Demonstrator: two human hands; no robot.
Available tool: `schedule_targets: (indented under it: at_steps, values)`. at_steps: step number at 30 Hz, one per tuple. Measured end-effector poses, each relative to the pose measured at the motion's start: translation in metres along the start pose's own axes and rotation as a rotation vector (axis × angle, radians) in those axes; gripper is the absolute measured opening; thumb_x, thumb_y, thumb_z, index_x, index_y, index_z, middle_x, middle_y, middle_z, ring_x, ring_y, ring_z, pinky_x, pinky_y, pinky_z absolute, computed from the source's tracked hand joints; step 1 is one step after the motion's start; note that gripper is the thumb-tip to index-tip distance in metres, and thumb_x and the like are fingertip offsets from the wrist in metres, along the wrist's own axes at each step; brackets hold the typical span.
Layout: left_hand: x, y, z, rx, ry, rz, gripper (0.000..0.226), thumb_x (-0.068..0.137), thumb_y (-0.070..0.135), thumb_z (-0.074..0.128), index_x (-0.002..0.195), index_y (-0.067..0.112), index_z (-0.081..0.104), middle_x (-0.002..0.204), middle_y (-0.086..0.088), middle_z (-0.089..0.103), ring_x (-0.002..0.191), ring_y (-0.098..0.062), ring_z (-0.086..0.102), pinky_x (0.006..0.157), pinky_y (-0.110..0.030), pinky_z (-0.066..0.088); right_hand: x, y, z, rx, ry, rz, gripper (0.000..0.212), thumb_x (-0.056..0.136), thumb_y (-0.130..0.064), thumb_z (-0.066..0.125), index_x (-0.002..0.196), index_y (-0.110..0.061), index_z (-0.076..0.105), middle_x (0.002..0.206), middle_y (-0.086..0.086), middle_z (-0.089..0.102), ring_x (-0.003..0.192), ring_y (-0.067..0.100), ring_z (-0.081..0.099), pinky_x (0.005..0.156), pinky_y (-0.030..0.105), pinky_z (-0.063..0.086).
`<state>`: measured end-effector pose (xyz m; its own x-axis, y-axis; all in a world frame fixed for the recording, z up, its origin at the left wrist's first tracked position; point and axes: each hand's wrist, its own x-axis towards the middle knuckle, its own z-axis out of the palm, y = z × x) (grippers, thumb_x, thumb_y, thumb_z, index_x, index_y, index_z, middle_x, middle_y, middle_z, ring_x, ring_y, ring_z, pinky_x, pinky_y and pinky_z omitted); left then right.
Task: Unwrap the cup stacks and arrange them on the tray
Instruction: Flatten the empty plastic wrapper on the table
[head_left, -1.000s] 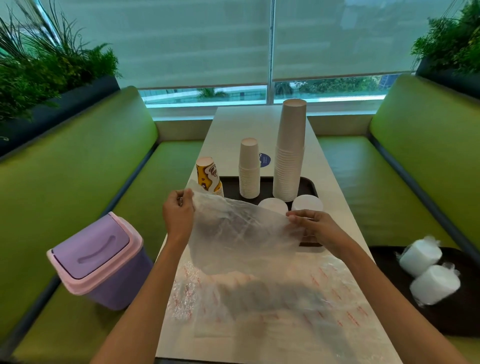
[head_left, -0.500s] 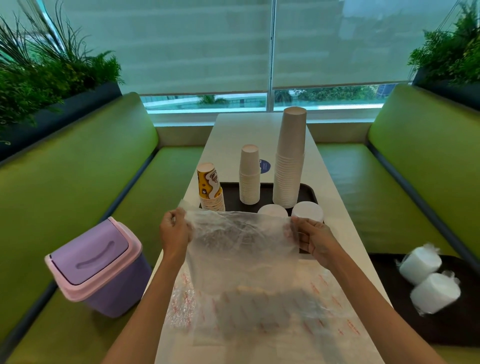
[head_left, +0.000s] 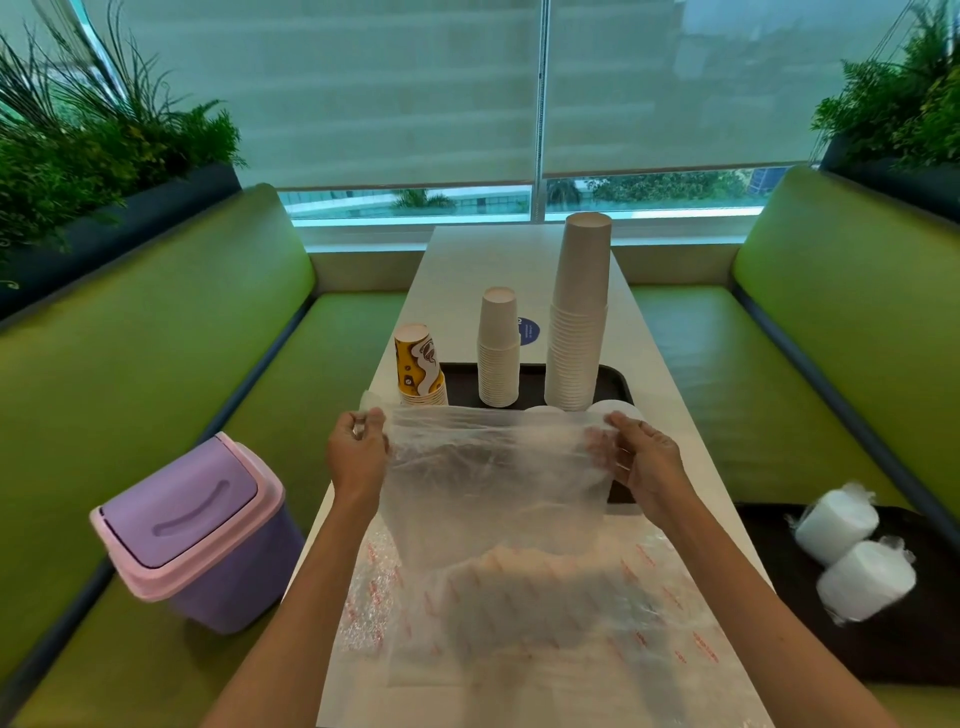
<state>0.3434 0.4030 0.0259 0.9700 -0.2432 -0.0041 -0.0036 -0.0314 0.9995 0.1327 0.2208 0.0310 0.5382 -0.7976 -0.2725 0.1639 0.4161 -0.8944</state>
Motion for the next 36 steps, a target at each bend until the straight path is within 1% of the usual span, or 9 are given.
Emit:
schedule_targets:
  at_steps: [4,6,9,12,18,22,27,34,36]
  values:
    - [0.000,0.000,0.005,-0.045,0.003,-0.132,0.020,0.099,0.023,0.050,0.081,0.015,0.049,0.065,-0.001,0.045,0.054,-0.011,0.040,0.033,-0.013,0.032,0.001,0.005,0.004,-0.047,-0.119,0.155,0.043,0.088,-0.053,0.052,0.100,-0.014,0.062,0.083,0.002,0.071,0.078,0.016,0.066,0.076,0.028,0.051]
    - [0.000,-0.002,0.006,-0.058,0.005,-0.171,0.023,0.099,0.025,0.050,0.077,0.016,0.047,0.065,-0.002,0.045,0.054,-0.011,0.041,0.033,-0.014,0.033,0.000,0.017,0.004,-0.167,-0.156,0.191,0.043,0.081,-0.050,0.062,0.104,-0.014,0.065,0.095,0.003,0.072,0.092,0.020,0.065,0.091,0.034,0.047]
    - [-0.002,-0.002,0.003,-0.059,-0.038,-0.251,0.033,0.095,0.042,0.050,0.077,0.015,0.050,0.068,-0.004,0.050,0.057,-0.014,0.046,0.052,-0.022,0.045,-0.004,0.027,0.003,-0.249,-0.129,0.053,0.014,0.091,-0.018,0.062,0.089,-0.007,0.070,0.071,0.004,0.074,0.069,0.014,0.070,0.078,0.027,0.056]
    - [-0.010,-0.003,-0.009,-0.219,-0.185,-0.423,0.048,0.094,0.054,0.044,0.091,0.009,0.060,0.082,-0.009,0.063,0.076,-0.021,0.059,0.074,-0.035,0.050,-0.004,0.029,0.001,-0.258,-0.033,-0.077,0.013,0.093,-0.011,0.060,0.087,-0.003,0.068,0.059,0.002,0.070,0.052,0.009,0.066,0.055,0.018,0.054]
    - [-0.037,-0.029,-0.017,-0.183,-0.202,-0.418,0.016,0.096,0.022,0.052,0.092,0.009,0.060,0.082,-0.006,0.062,0.076,-0.018,0.057,0.061,-0.028,0.049,-0.002,0.038,0.000,-0.321,0.021,-0.176,0.012,0.092,-0.013,0.062,0.091,-0.002,0.068,0.057,0.001,0.069,0.052,0.009,0.065,0.054,0.018,0.053]
    - [-0.037,-0.045,-0.015,-0.017,-0.104,-0.310,0.027,0.098,0.018,0.052,0.071,0.011,0.050,0.063,-0.005,0.050,0.056,-0.016,0.047,0.042,-0.019,0.044,-0.005,0.044,-0.002,-0.388,0.027,-0.184,0.012,0.092,-0.016,0.063,0.086,-0.007,0.069,0.055,-0.002,0.068,0.047,0.006,0.061,0.046,0.017,0.048]
    - [-0.043,-0.059,-0.018,0.316,-0.037,-0.075,0.023,0.097,0.021,0.052,0.081,0.005,0.054,0.066,-0.004,0.050,0.059,-0.017,0.042,0.051,-0.028,0.032,-0.007,0.054,-0.014,-0.434,0.095,-0.187,0.021,0.090,-0.011,0.066,0.069,-0.008,0.065,0.047,-0.001,0.059,0.035,0.005,0.045,0.036,0.017,0.037]
    - [-0.048,-0.080,-0.022,0.359,-0.024,-0.162,0.022,0.095,0.019,0.056,0.080,0.005,0.053,0.066,-0.004,0.051,0.066,-0.023,0.046,0.063,-0.029,0.038,-0.026,0.065,-0.033,-0.449,0.067,0.259,0.035,0.083,-0.045,0.069,0.084,-0.011,0.063,0.084,0.007,0.067,0.080,0.023,0.064,0.070,0.034,0.052]
    - [-0.051,-0.087,-0.022,0.356,-0.025,-0.206,0.021,0.096,0.021,0.055,0.083,0.004,0.055,0.068,-0.006,0.053,0.068,-0.026,0.049,0.064,-0.031,0.041,-0.028,0.074,-0.037,-0.495,0.078,0.330,0.034,0.083,-0.039,0.071,0.091,-0.007,0.064,0.089,0.010,0.064,0.086,0.028,0.061,0.071,0.035,0.050]
